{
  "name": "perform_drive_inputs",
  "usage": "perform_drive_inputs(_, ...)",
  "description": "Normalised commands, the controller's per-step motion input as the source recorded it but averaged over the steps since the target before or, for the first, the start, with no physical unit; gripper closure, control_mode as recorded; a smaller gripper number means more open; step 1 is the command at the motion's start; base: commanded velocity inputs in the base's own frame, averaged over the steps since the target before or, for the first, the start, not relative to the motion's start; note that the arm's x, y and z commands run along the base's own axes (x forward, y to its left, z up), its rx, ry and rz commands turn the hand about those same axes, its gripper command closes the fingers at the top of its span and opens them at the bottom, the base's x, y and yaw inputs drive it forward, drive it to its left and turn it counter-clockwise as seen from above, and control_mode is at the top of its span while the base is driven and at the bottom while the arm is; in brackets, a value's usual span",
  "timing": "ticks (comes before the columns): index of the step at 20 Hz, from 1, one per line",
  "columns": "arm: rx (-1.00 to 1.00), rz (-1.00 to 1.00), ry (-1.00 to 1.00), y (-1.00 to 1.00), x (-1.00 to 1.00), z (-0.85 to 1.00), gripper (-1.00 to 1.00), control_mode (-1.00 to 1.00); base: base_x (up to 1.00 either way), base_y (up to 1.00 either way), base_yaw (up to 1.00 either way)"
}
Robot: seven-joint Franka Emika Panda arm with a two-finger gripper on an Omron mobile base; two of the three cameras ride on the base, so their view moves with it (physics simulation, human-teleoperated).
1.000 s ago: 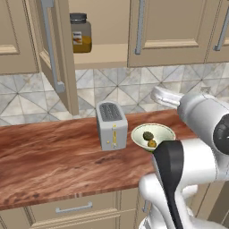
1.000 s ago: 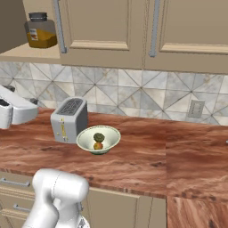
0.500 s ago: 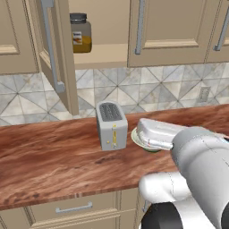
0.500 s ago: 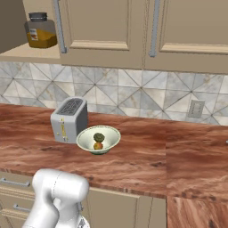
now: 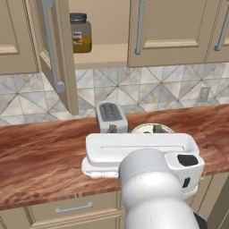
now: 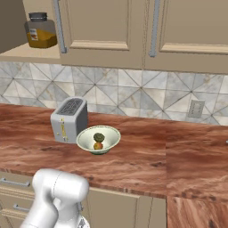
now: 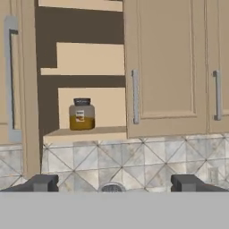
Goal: Open the cabinet. Pick the kiwi and apple from the cabinet and place them into the bowl. Then close the cabinet.
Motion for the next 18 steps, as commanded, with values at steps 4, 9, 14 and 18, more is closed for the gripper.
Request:
perform_drive_inputs(4, -0.21, -0.03, -0.13, 0.62, 0.90, 0.02, -1.00, -1.00, 0.00, 0.00, 0.00)
perform_drive_inputs(9, -0.15, -0.18, -0.02, 0.47, 0.90, -0.03, -1.00, -1.00, 0.00, 0.00, 0.00)
perform_drive_inputs(14, -0.19, -0.39, -0.14, 0.59, 0.59, -0.07, -1.00, -1.00, 0.00, 0.00, 0.00)
perform_drive_inputs(18, -0.12, -0.29, -0.14, 0.54, 0.48, 0.00, -1.00, -1.00, 0.00, 0.00, 0.00)
